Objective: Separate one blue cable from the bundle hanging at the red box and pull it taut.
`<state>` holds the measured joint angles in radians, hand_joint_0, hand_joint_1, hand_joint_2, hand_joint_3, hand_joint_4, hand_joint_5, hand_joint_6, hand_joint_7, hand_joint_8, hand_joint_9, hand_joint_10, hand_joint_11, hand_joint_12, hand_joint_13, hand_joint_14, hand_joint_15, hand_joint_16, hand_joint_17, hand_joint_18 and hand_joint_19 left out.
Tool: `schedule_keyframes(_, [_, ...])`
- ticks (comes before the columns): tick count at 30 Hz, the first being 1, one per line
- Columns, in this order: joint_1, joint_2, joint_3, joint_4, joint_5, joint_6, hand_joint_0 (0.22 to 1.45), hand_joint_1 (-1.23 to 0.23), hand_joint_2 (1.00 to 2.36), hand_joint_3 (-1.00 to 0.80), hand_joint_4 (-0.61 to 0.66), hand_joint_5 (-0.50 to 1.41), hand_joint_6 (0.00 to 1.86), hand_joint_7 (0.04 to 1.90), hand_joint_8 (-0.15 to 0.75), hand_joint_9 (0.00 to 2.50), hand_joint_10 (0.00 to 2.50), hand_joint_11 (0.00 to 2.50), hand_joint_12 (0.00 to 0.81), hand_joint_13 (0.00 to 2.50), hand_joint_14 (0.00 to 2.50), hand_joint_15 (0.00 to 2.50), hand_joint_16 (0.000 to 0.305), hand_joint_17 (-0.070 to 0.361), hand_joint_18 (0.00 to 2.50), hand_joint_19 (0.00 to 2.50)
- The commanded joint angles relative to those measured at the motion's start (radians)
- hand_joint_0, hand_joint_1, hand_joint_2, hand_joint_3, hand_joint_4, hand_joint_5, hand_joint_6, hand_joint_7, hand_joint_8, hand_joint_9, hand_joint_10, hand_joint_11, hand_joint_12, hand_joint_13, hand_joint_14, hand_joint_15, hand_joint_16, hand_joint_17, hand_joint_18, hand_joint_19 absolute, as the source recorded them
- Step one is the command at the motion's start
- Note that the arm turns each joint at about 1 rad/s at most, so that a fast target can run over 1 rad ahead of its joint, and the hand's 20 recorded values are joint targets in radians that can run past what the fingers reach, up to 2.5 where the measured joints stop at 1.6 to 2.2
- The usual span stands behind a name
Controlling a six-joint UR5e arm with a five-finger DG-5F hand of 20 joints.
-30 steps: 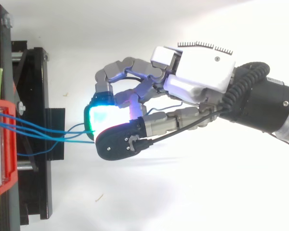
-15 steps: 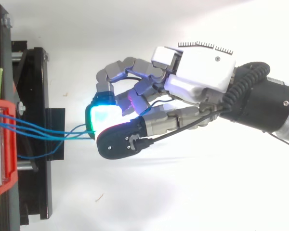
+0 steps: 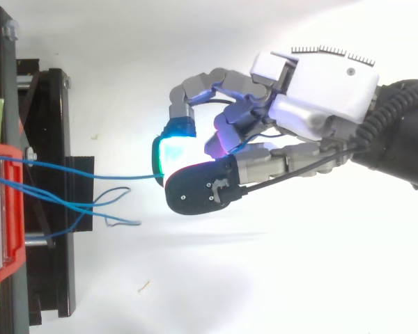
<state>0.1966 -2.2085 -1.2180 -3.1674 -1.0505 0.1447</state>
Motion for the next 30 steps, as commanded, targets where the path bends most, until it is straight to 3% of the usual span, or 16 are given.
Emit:
schedule_keyframes(1, [0.004, 0.004, 0.0, -0.02, 0.012, 0.001, 0.68, -0.75, 1.03, -0.08, -0.25, -0.19, 0.94, 1.27, 0.305, 0.76, 2.32, 1.13, 0.313, 0.96, 0.69, 1.46, 0.038, 0.085, 0.89, 0.94])
schedule_keyframes(2, [0.004, 0.004, 0.0, -0.019, 0.014, 0.001, 0.68, -0.75, 1.03, -0.08, -0.25, -0.19, 0.94, 1.27, 0.307, 0.76, 2.32, 1.12, 0.317, 0.91, 0.99, 1.4, 0.036, 0.081, 0.95, 1.14])
schedule_keyframes(6, [0.006, 0.003, 0.0, 0.0, 0.01, 0.003, 0.68, -0.75, 1.03, -0.08, -0.24, -0.19, 0.94, 1.26, 0.304, 0.76, 2.35, 1.11, 0.327, 0.86, 1.47, 1.28, 0.033, 0.075, 1.04, 1.41])
schedule_keyframes(8, [0.006, 0.003, -0.002, 0.032, 0.007, -0.005, 0.69, -0.75, 1.03, -0.08, -0.24, -0.19, 0.94, 1.26, 0.304, 0.76, 2.36, 1.1, 0.326, 0.81, 1.85, 1.22, 0.032, 0.071, 1.12, 1.68])
schedule_keyframes(10, [0.006, 0.001, -0.002, 0.052, 0.007, -0.007, 0.69, -0.75, 1.03, -0.08, -0.24, -0.19, 0.94, 1.25, 0.301, 0.77, 2.37, 1.08, 0.326, 0.79, 2.01, 1.21, 0.031, 0.069, 1.14, 1.79])
schedule_keyframes(11, [0.006, 0.003, -0.002, 0.057, 0.007, -0.007, 0.69, -0.75, 1.03, -0.08, -0.24, -0.19, 0.94, 1.26, 0.295, 0.77, 2.39, 1.09, 0.333, 0.75, 2.24, 1.18, 0.03, 0.069, 1.19, 1.91])
schedule_keyframes(20, [0.007, 0.003, -0.002, 0.06, 0.01, -0.053, 0.7, -0.75, 1.03, -0.08, -0.23, -0.19, 0.94, 1.26, 0.299, 0.78, 2.45, 1.08, 0.338, 0.72, 2.5, 1.23, 0.031, 0.069, 1.27, 2.15])
schedule_keyframes(24, [0.007, 0.003, -0.002, 0.061, 0.009, -0.07, 0.7, -0.75, 1.03, -0.08, -0.23, -0.19, 0.94, 1.25, 0.296, 0.78, 2.5, 1.05, 0.34, 0.7, 2.5, 1.22, 0.032, 0.072, 1.31, 2.24])
schedule_keyframes(30, [0.007, 0.003, -0.002, 0.061, 0.007, -0.082, 0.7, -0.75, 1.03, -0.06, -0.23, -0.18, 0.94, 1.27, 0.298, 0.78, 2.5, 1.07, 0.343, 0.7, 2.5, 1.27, 0.033, 0.074, 1.31, 2.18])
